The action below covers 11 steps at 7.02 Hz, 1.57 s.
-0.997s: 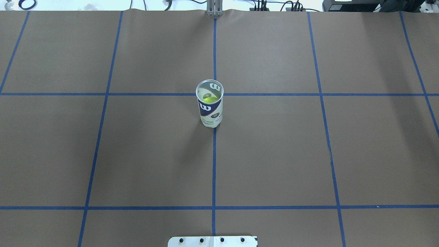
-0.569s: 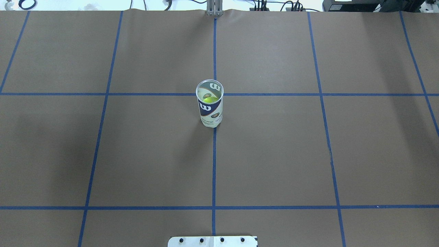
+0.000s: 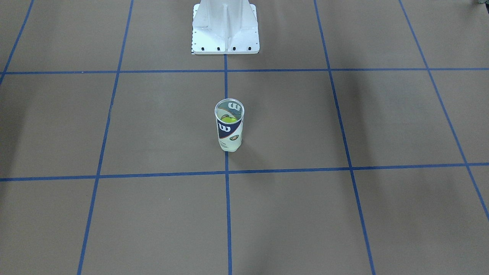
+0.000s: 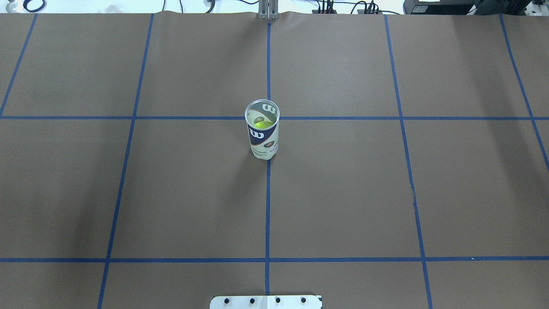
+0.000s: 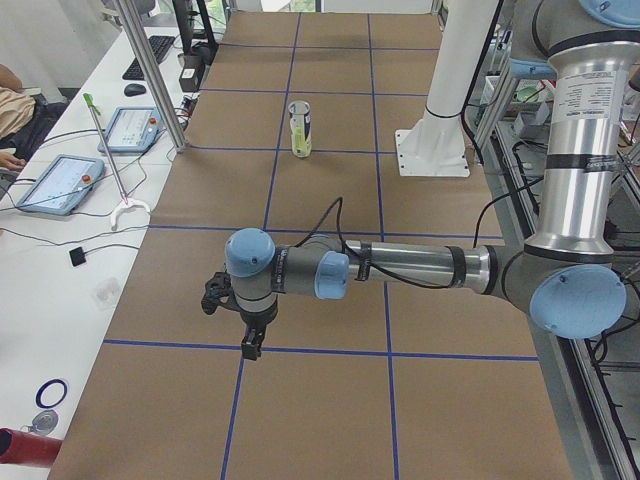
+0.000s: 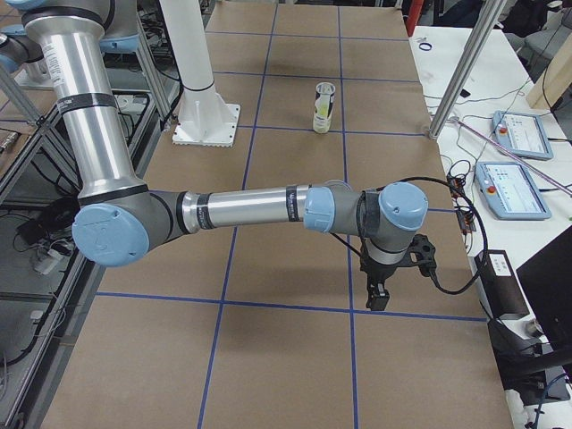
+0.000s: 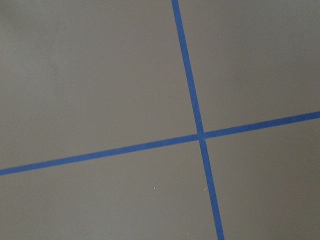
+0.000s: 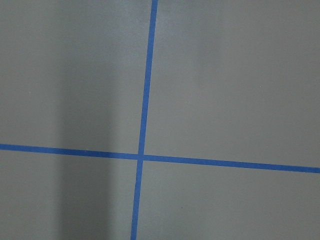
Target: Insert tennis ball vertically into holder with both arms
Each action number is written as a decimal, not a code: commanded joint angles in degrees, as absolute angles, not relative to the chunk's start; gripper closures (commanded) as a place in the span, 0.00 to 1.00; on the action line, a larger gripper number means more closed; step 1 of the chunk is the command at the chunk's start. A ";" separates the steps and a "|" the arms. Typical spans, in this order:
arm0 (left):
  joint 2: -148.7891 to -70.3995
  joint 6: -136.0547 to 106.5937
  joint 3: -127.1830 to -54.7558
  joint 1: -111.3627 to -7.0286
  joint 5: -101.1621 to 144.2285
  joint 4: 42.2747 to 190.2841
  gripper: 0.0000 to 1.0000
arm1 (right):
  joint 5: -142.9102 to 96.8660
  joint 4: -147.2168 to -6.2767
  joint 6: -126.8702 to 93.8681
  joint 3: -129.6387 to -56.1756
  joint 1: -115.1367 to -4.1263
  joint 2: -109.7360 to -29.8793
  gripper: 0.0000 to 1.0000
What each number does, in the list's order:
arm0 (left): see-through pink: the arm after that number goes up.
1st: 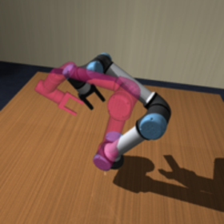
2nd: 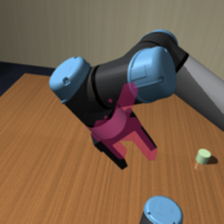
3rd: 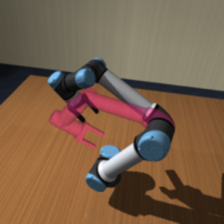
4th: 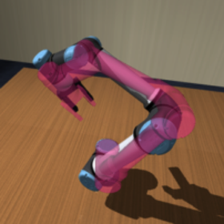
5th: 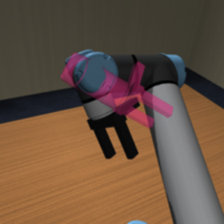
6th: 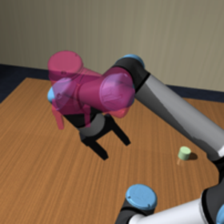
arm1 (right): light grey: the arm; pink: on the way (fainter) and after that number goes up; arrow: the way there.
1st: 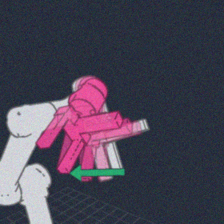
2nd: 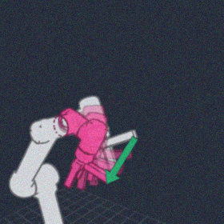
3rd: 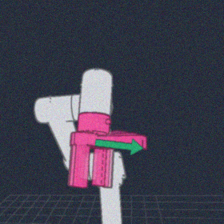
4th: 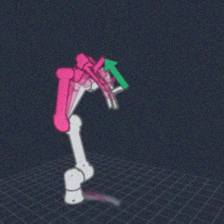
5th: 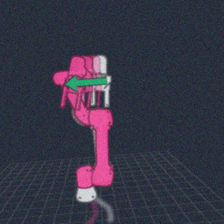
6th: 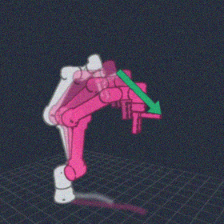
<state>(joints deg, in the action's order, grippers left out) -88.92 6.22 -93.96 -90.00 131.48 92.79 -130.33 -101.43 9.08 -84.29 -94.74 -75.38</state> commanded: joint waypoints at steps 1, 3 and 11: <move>-87.01 4.15 -95.90 -89.91 131.49 92.37 0.00 | -129.12 -101.51 6.78 -86.38 -94.57 -75.32 0.00; -86.75 3.43 -93.80 -89.83 131.22 92.90 0.00 | -129.11 -101.51 6.33 -86.57 -94.48 -75.85 0.00; -87.10 4.04 -92.90 -89.65 131.22 93.78 0.00 | -129.64 -99.51 6.42 -86.57 -94.39 -79.27 0.00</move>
<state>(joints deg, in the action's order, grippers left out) -87.14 4.04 -92.88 -89.65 131.29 93.78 -129.56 -100.84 6.41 -86.57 -94.43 -78.53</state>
